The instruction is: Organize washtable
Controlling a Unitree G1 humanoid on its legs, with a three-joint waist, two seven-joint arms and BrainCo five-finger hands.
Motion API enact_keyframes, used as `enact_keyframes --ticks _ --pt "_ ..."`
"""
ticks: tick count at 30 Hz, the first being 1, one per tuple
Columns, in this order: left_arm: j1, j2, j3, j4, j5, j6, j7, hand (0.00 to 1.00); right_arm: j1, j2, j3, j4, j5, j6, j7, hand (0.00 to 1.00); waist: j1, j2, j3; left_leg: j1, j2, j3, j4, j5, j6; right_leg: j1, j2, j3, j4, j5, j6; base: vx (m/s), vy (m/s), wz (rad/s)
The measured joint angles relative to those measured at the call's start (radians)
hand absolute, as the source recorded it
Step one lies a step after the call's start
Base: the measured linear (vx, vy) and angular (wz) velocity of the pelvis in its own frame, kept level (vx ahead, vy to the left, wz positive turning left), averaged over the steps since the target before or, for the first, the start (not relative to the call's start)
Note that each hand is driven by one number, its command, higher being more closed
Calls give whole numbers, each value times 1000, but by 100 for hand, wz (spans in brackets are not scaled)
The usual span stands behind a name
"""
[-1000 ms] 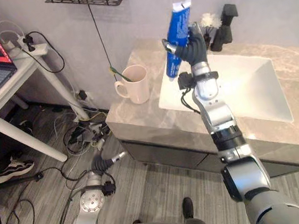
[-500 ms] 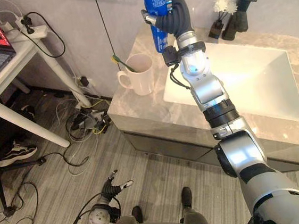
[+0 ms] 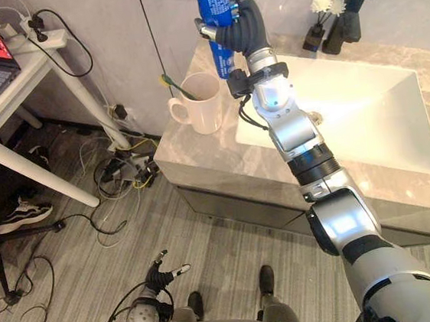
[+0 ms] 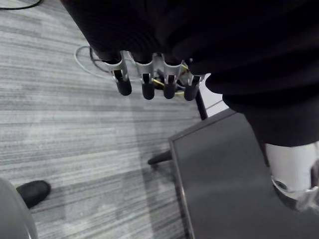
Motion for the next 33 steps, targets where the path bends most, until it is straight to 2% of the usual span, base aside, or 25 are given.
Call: enact_keyframes --ticks 5,9,21,33 --pt "1 0 0 7 0 2 2 0 -7 15 26 0 9 0 0 100 3 0 1 4 0 1 -2 0 0 0 0 0 0 0 0 0 0 0" --pt "-4 0 0 6 0 3 8 0 -62 22 45 -7 10 -3 0 100 4 -4 24 4 0 1 -2 4 -1 -1 0 1 0 1 -1 0 0 0" --pt "-1 -2 -1 6 0 3 19 0 -65 56 79 -52 9 -13 0 100 7 -5 25 3 0 -1 -8 7 -1 -3 -1 -1 0 1 -1 0 0 0" --pt "-1 -2 -1 8 0 4 26 0 30 56 85 -52 18 -12 4 100 6 -6 25 0 0 -1 -11 11 -2 -7 0 0 0 1 -1 0 0 0"
